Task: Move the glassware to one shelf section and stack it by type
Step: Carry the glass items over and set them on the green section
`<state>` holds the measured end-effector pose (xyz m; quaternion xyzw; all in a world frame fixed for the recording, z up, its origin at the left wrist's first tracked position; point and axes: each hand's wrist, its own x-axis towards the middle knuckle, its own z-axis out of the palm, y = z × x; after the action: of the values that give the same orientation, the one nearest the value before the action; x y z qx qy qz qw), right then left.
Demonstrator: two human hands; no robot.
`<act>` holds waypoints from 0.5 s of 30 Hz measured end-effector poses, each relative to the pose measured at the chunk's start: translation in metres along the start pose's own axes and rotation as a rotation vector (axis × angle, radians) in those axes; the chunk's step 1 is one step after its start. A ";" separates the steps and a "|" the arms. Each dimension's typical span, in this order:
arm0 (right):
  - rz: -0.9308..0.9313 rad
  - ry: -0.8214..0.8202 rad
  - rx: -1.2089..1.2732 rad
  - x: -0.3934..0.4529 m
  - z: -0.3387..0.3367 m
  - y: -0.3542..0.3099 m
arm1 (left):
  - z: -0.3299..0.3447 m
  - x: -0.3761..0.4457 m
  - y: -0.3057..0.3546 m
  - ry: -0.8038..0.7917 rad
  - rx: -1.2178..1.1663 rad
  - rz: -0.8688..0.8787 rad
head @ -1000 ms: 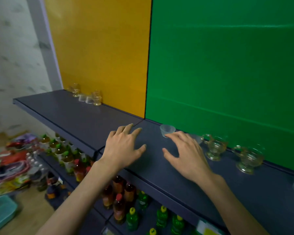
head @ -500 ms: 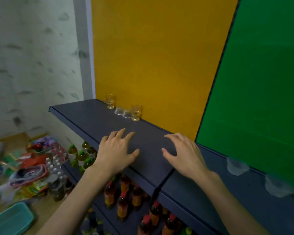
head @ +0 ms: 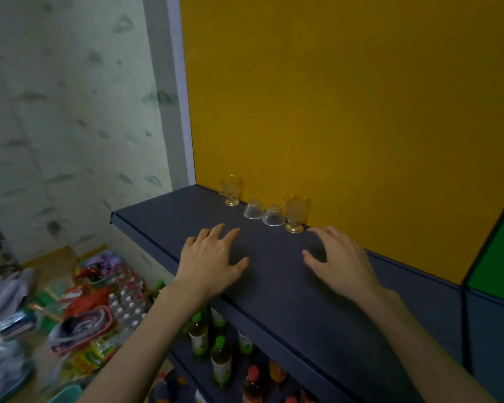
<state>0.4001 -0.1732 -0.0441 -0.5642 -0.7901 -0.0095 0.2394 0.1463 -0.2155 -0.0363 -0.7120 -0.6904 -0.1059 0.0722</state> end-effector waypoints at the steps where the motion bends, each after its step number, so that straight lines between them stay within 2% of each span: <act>1: 0.013 0.011 -0.001 0.011 0.004 -0.002 | 0.000 0.015 -0.008 -0.001 0.002 0.018; 15: 0.300 0.129 -0.051 0.096 0.049 -0.012 | 0.050 0.179 -0.069 -0.038 -0.120 0.264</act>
<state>0.3476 -0.0782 -0.0466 -0.6801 -0.6794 -0.0299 0.2738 0.0847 -0.0271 -0.0428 -0.8015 -0.5844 -0.1234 0.0298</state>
